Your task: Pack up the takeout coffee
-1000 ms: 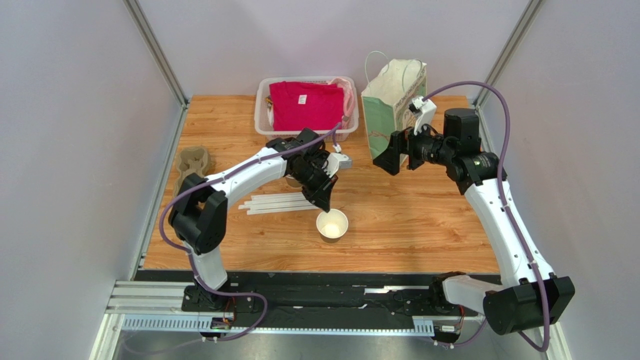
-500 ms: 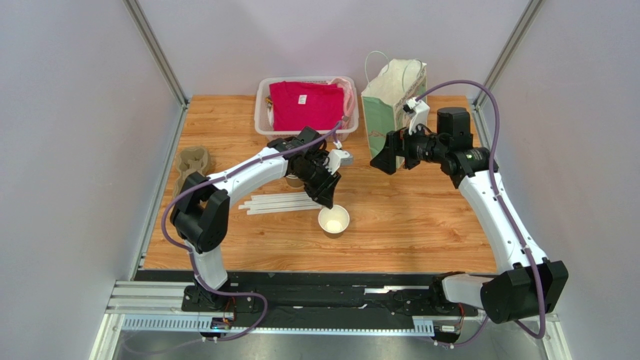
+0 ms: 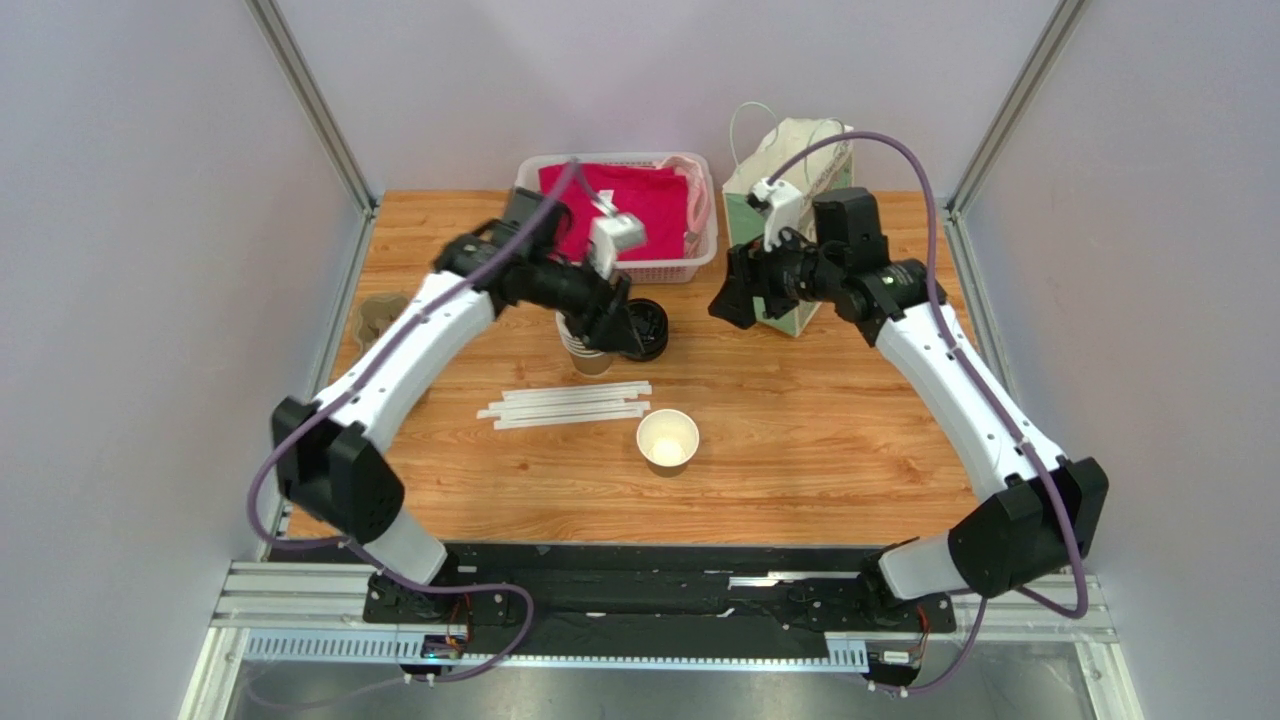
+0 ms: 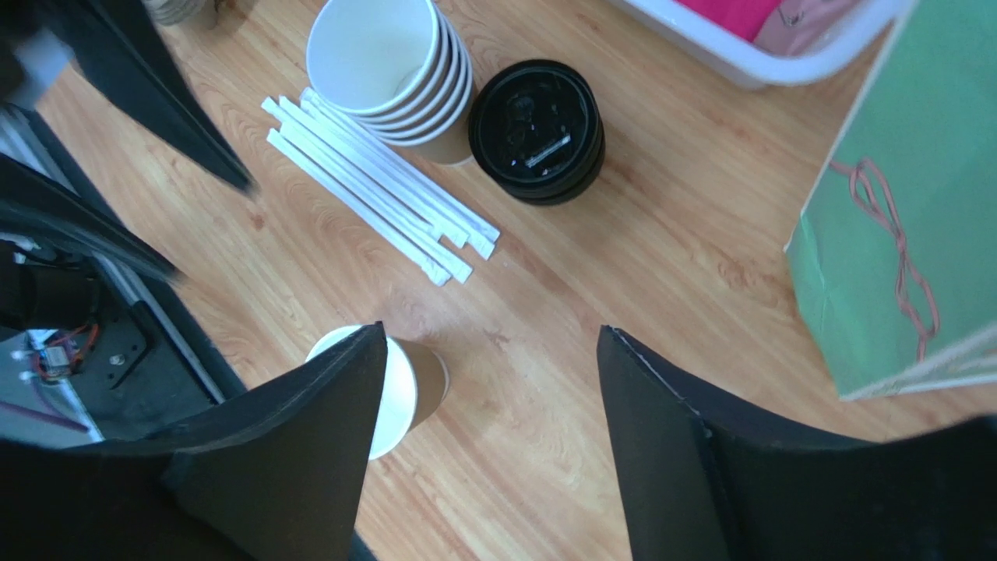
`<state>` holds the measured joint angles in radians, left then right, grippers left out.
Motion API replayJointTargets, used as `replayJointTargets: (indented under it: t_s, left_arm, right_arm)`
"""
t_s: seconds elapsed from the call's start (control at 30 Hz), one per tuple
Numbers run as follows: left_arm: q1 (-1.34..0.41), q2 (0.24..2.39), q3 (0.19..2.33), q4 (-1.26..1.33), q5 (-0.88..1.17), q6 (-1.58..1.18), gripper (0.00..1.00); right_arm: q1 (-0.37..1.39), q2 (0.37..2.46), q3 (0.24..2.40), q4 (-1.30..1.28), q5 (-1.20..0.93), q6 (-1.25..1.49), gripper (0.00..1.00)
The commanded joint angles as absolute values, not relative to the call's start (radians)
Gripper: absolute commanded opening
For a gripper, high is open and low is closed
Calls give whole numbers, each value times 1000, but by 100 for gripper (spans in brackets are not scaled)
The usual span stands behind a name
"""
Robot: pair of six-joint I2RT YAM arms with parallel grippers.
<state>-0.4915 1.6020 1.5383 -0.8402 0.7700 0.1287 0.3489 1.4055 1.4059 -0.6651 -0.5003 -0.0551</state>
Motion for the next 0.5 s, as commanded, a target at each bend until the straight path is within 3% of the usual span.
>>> replayJointTargets:
  t_s: [0.0, 0.07, 0.17, 0.47]
  left_arm:
    - [-319, 1453, 1617, -838, 888, 34, 57]
    - [-258, 1419, 1620, -848, 879, 25, 58]
    - [-209, 1372, 1582, -836, 859, 9, 57]
    - [-172, 1316, 1505, -792, 864, -20, 58]
  right_arm:
    - [451, 1500, 1509, -658, -271, -60, 59]
    - [491, 1586, 1568, -676, -206, -45, 50]
    - [526, 1713, 1660, -709, -138, -28, 46]
    - [535, 1974, 1877, -761, -123, 35, 45]
